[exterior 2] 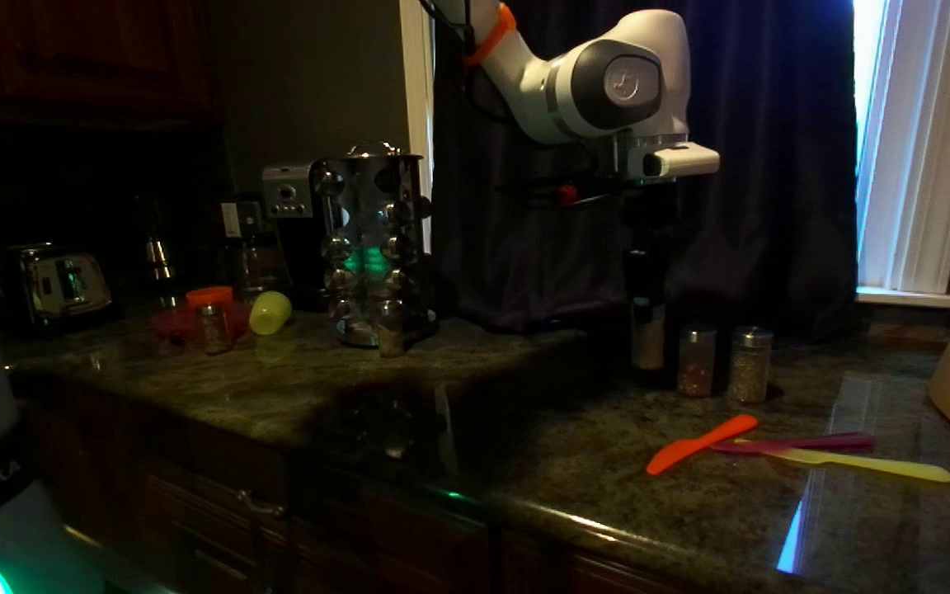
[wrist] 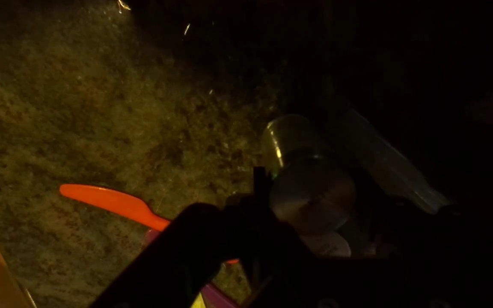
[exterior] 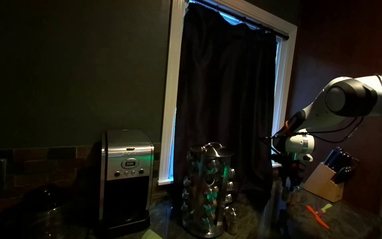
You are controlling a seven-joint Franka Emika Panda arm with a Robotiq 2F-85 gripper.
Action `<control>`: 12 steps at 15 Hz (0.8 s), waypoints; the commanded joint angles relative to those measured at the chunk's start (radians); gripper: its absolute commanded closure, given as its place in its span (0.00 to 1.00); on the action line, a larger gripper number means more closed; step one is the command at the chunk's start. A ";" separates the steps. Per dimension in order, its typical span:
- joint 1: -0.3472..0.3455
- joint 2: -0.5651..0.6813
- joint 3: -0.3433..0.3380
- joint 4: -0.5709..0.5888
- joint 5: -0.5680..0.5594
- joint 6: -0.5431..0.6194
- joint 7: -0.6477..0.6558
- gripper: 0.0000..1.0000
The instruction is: Move the seasoning rack to the right, remove one container from the rack and put it next to the other containers on the right
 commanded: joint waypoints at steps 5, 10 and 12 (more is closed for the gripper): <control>-0.037 0.040 0.004 0.015 0.021 0.017 0.001 0.76; -0.056 0.053 0.019 0.019 0.048 0.007 -0.020 0.76; -0.059 0.057 0.024 0.019 0.053 0.005 -0.026 0.76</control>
